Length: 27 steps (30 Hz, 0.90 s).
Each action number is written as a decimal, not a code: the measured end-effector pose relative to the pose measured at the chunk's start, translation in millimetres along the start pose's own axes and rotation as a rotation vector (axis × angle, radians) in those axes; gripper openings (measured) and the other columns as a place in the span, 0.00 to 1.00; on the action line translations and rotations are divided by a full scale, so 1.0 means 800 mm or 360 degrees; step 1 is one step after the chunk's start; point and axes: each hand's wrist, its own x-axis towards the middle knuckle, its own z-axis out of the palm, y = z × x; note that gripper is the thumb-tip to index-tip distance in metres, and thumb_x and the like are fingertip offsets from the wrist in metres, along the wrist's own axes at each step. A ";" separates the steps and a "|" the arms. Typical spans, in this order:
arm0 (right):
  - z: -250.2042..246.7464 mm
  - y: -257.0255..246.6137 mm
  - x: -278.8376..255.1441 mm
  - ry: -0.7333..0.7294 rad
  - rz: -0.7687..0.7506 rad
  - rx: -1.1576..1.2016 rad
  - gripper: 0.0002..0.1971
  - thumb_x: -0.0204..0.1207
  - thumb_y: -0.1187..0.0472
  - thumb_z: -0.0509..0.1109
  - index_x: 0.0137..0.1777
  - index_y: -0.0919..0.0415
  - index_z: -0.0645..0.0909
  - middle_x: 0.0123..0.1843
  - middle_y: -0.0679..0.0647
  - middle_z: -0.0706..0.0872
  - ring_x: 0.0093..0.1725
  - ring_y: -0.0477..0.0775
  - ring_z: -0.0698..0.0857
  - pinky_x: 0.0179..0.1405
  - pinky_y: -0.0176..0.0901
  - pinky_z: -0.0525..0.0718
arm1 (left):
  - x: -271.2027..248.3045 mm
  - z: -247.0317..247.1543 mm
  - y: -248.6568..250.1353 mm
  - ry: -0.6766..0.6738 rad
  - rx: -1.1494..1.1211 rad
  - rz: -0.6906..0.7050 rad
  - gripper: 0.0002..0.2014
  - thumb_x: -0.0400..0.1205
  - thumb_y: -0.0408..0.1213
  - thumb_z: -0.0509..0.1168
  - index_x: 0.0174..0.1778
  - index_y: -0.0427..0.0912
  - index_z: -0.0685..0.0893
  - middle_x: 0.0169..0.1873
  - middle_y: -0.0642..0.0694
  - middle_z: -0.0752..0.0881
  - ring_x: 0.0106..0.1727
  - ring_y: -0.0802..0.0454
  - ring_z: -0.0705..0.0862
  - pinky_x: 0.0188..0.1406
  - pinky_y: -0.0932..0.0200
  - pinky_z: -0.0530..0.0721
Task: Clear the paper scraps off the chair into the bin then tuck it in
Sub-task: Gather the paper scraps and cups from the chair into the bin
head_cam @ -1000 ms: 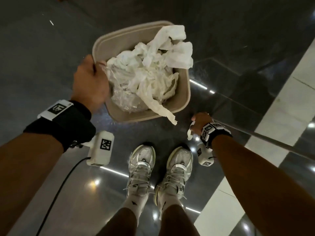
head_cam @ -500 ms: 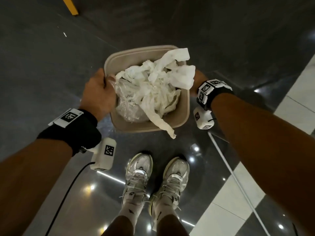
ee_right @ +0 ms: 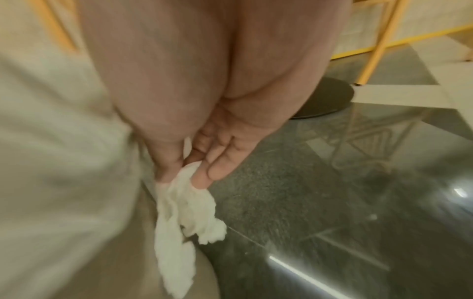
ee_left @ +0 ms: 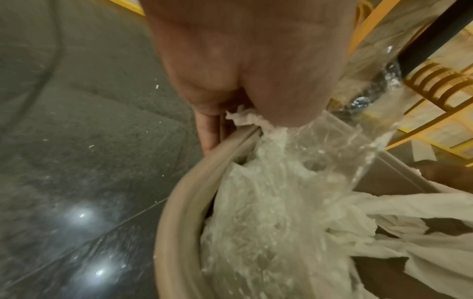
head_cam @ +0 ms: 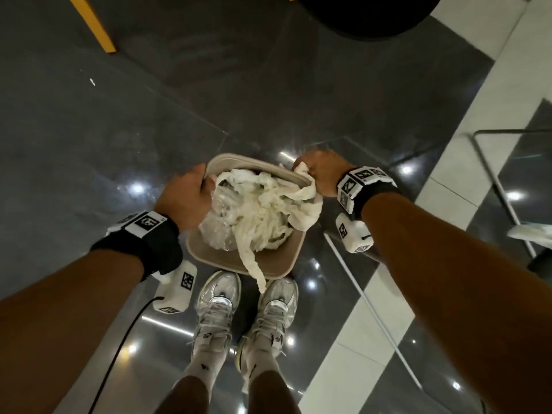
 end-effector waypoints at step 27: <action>0.089 -0.128 -0.130 -0.0468 0.0248 0.0280 0.40 0.79 0.51 0.69 0.87 0.46 0.51 0.82 0.58 0.71 0.79 0.65 0.73 0.77 0.58 0.73 | -0.041 0.015 0.047 -0.0210 -0.0234 -0.0312 0.20 0.89 0.48 0.55 0.61 0.35 0.81 0.59 0.34 0.85 0.61 0.36 0.83 0.55 0.50 0.76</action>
